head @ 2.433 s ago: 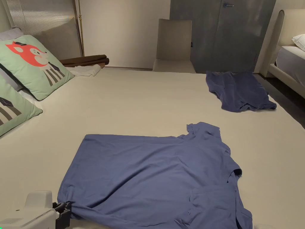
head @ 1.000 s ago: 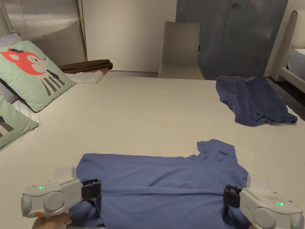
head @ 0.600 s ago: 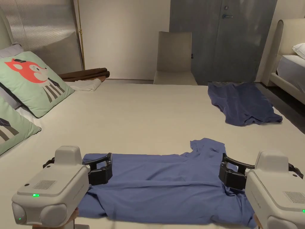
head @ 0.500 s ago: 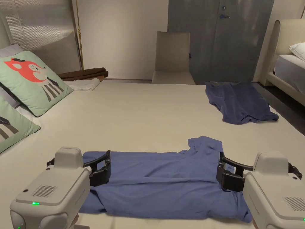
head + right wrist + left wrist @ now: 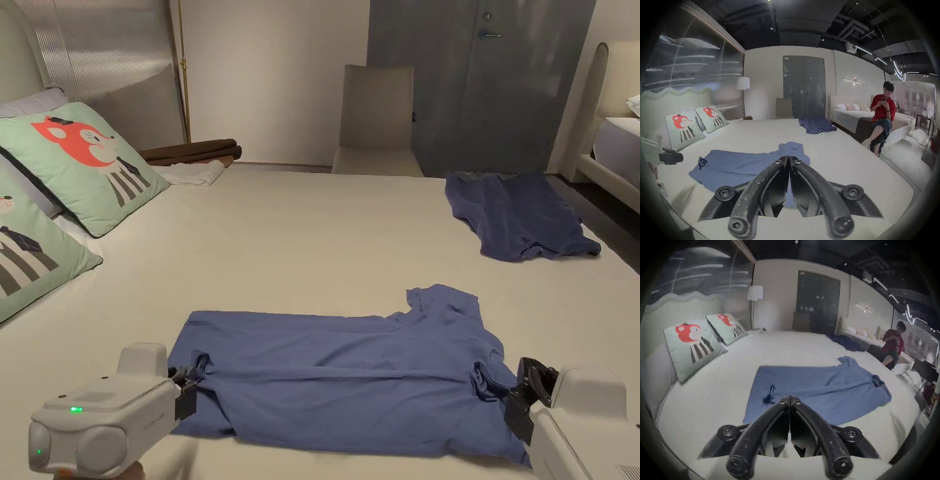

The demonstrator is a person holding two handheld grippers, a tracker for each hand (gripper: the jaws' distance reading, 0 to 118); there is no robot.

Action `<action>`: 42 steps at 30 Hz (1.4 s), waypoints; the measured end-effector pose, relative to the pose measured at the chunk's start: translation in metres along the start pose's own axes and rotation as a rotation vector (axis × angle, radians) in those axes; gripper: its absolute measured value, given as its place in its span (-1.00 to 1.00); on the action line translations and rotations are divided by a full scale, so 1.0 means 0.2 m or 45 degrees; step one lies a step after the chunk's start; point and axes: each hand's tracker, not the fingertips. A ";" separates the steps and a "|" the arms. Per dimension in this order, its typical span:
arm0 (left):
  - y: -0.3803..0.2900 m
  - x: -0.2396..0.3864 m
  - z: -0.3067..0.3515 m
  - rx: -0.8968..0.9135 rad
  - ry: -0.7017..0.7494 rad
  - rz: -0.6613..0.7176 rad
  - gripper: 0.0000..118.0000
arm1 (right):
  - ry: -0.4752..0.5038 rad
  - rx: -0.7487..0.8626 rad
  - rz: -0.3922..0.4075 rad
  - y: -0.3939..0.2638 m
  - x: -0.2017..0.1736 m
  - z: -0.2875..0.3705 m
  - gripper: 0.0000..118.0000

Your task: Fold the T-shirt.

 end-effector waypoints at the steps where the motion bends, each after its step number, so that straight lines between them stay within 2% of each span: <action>1: -0.01 -0.04 -0.06 -0.040 -0.010 0.021 -1.00 | -0.005 -0.009 0.002 -0.01 0.00 -0.01 -1.00; 2: 0.00 -0.09 -0.11 -0.074 0.010 0.068 -1.00 | -0.008 -0.020 0.000 -0.01 0.01 -0.03 -1.00; 3: 0.01 -0.12 -0.16 -0.123 0.017 0.084 -0.87 | -0.012 -0.029 -0.001 -0.02 0.02 -0.04 -1.00; 5: 0.00 -0.21 -0.27 -0.183 0.018 0.159 0.02 | -0.022 -0.058 -0.005 -0.04 0.03 -0.09 -1.00; 6: 0.00 -0.23 -0.31 -0.235 0.037 0.170 0.39 | -0.026 -0.072 -0.011 -0.05 0.05 -0.11 -1.00; 7: 0.00 -0.25 -0.35 -0.264 0.074 0.173 0.64 | -0.030 -0.085 -0.016 -0.06 0.06 -0.13 -1.00; 8: -0.02 -0.27 -0.39 -0.282 0.098 0.169 0.67 | -0.038 -0.098 -0.018 -0.07 0.07 -0.15 -1.00; 12: -0.07 -0.32 -0.53 -0.370 0.166 0.202 0.65 | -0.061 -0.143 -0.028 -0.11 0.10 -0.22 -1.00; 14: -0.11 -0.32 -0.57 -0.405 0.153 0.207 0.50 | -0.071 -0.169 -0.035 -0.12 0.12 -0.25 -1.00; 15: -0.12 -0.31 -0.57 -0.408 0.138 0.206 0.30 | -0.076 -0.180 -0.037 -0.13 0.13 -0.26 -1.00; 16: -0.13 -0.29 -0.55 -0.392 0.156 0.181 -0.02 | -0.080 -0.194 -0.037 -0.14 0.13 -0.29 -1.00; 17: -0.14 -0.27 -0.51 -0.315 0.137 0.126 -0.12 | -0.083 -0.221 -0.037 -0.15 0.14 -0.31 -1.00; 18: -0.13 -0.26 -0.50 -0.319 0.097 0.109 -0.35 | -0.084 -0.250 -0.040 -0.16 0.15 -0.33 -1.00; 19: -0.12 -0.25 -0.49 -0.329 0.071 0.126 -0.93 | -0.081 -0.283 -0.048 -0.18 0.16 -0.36 -1.00; 20: -0.12 -0.23 -0.47 -0.314 0.093 0.140 -0.92 | -0.079 -0.337 -0.056 -0.21 0.17 -0.40 -0.97; 21: -0.11 -0.23 -0.45 -0.272 0.095 0.114 -0.92 | -0.090 -0.374 -0.066 -0.23 0.18 -0.44 -0.82; 23: -0.09 -0.20 -0.41 -0.223 0.118 0.055 -0.92 | -0.095 -0.489 -0.077 -0.29 0.20 -0.52 0.11; 25: -0.07 -0.20 -0.37 -0.199 0.094 0.061 -0.92 | -0.083 -0.575 -0.078 -0.35 0.21 -0.61 0.85; 26: -0.05 -0.19 -0.35 -0.188 0.082 0.070 -0.92 | -0.071 -0.602 -0.079 -0.39 0.22 -0.64 0.90; 29: -0.03 -0.16 -0.30 -0.163 0.062 0.080 -0.92 | -0.027 -0.701 -0.084 -0.45 0.21 -0.73 0.87; 30: -0.02 -0.16 -0.29 -0.161 0.062 0.074 -0.92 | 0.004 -0.723 -0.086 -0.46 0.21 -0.75 0.76; 32: -0.03 -0.14 -0.28 -0.166 0.067 0.051 -0.92 | 0.036 -0.730 -0.101 -0.47 0.21 -0.74 -0.17; 33: -0.04 -0.14 -0.27 -0.168 0.069 0.042 -0.92 | 0.104 -0.724 -0.148 -0.47 0.21 -0.72 -0.51; 34: -0.05 -0.14 -0.26 -0.173 0.072 0.035 -0.92 | 0.124 -0.673 -0.174 -0.46 0.20 -0.67 -0.68; 37: -0.08 -0.15 -0.21 -0.179 0.073 0.044 -0.92 | 0.109 -0.628 -0.104 -0.40 0.20 -0.58 -0.72; 42: -0.17 -0.17 -0.08 -0.200 0.100 0.040 -0.92 | 0.121 -0.551 -0.139 -0.34 0.29 -0.33 -0.72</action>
